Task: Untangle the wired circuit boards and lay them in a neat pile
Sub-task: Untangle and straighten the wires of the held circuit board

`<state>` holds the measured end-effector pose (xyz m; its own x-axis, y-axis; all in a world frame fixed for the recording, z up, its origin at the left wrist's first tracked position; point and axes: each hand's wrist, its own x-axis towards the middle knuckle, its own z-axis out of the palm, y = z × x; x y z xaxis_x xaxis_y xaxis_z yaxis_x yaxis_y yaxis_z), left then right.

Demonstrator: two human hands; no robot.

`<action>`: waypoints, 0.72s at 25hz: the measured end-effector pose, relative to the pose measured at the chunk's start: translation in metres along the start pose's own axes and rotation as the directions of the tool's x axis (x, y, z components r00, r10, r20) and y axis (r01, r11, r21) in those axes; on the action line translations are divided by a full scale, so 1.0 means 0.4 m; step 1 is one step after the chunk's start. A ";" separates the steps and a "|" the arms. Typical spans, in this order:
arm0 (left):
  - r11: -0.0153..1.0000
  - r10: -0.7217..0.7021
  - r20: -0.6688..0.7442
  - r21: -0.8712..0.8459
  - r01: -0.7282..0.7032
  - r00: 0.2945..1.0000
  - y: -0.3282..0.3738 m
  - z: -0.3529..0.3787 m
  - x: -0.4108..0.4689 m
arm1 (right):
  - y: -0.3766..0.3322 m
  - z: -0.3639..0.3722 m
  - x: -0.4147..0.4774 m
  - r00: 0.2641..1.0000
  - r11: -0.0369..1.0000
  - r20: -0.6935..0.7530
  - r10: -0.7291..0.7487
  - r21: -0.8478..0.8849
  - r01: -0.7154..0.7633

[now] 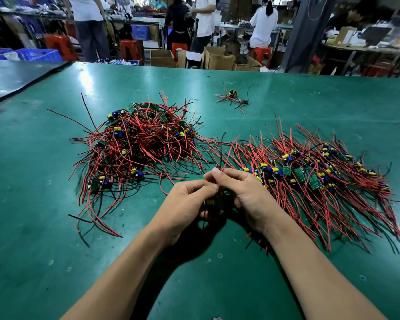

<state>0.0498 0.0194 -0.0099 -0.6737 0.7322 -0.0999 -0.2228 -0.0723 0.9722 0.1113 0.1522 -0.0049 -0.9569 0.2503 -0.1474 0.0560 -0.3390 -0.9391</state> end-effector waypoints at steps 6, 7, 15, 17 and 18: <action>0.997 -0.075 0.117 -0.028 0.078 0.990 -0.002 -0.022 -0.005 | 0.002 -0.001 -0.013 0.985 0.993 0.149 0.089 -0.091 -0.076; 0.994 -0.094 0.130 -0.038 0.099 0.987 0.000 -0.026 -0.006 | 0.002 -0.002 -0.013 0.984 0.990 0.160 0.083 -0.127 -0.063; 0.993 -0.114 0.163 0.026 0.112 0.980 0.009 -0.024 -0.015 | 0.001 -0.033 0.007 0.971 0.865 -0.059 -0.233 -0.468 0.179; 0.993 -0.114 0.170 0.046 0.107 0.979 0.010 -0.023 -0.014 | 0.000 -0.042 0.014 0.938 0.838 -0.144 -0.315 -0.507 0.203; 0.993 -0.115 0.172 0.051 0.107 0.978 0.011 -0.023 -0.013 | 0.003 -0.045 0.017 0.920 0.826 -0.190 -0.343 -0.526 0.200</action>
<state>0.0460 0.0091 -0.0069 -0.5121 0.8414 -0.1727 -0.2575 0.0414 0.9654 0.1099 0.1698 -0.0127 -0.8453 0.5188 0.1278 0.0053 0.2473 -0.9689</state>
